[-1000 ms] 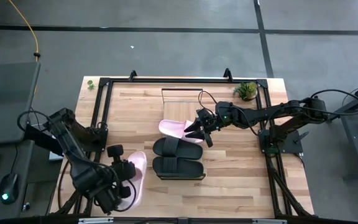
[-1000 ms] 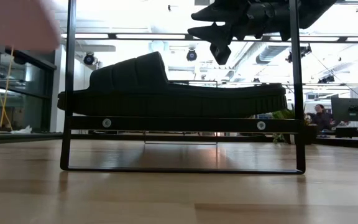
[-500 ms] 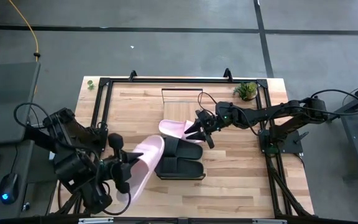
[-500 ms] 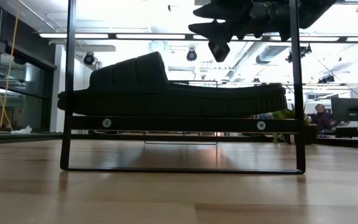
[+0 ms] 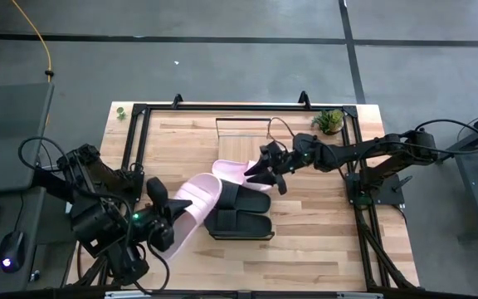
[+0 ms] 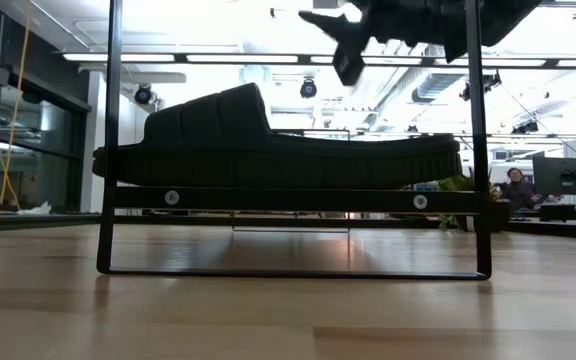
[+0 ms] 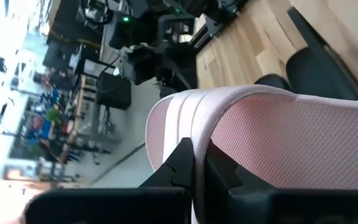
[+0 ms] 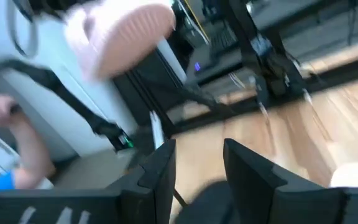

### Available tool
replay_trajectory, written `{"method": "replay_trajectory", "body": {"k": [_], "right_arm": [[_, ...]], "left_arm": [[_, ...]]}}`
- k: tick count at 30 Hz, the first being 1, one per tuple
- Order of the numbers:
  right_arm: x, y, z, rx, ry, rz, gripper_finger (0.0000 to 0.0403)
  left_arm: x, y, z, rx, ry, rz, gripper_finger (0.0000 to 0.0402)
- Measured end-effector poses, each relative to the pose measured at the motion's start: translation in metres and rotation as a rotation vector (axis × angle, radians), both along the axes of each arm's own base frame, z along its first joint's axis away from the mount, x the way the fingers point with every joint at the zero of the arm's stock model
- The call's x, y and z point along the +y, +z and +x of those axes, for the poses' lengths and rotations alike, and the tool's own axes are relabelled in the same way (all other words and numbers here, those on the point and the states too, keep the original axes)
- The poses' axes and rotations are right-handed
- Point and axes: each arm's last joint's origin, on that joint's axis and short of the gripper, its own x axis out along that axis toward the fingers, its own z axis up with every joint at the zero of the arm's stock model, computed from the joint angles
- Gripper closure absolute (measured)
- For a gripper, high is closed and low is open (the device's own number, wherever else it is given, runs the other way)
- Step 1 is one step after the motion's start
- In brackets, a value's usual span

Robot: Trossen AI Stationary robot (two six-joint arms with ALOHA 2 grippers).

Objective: Pick and place slides into the shelf
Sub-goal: Put the pink slipper on the shelf

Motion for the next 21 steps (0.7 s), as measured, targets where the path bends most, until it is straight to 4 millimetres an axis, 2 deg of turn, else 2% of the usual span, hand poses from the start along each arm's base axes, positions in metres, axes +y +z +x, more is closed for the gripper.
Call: {"method": "replay_trajectory", "body": {"k": [7, 14, 21], "right_arm": [[-0.003, 0.012, -0.001, -0.066, 0.047, 0.15, 0.0276], [-0.004, 0.012, -0.001, -0.044, 0.063, 0.191, 0.027], [-0.006, 0.026, 0.005, -0.04, 0.024, 0.19, 0.021]], "left_arm": [[0.005, 0.0, 0.005, 0.108, -0.051, 0.113, 0.0401], [0.033, -0.003, 0.025, 0.227, -0.006, 0.089, 0.0401], [0.053, -0.004, 0.043, 0.281, -0.004, 0.012, 0.0401]]}}
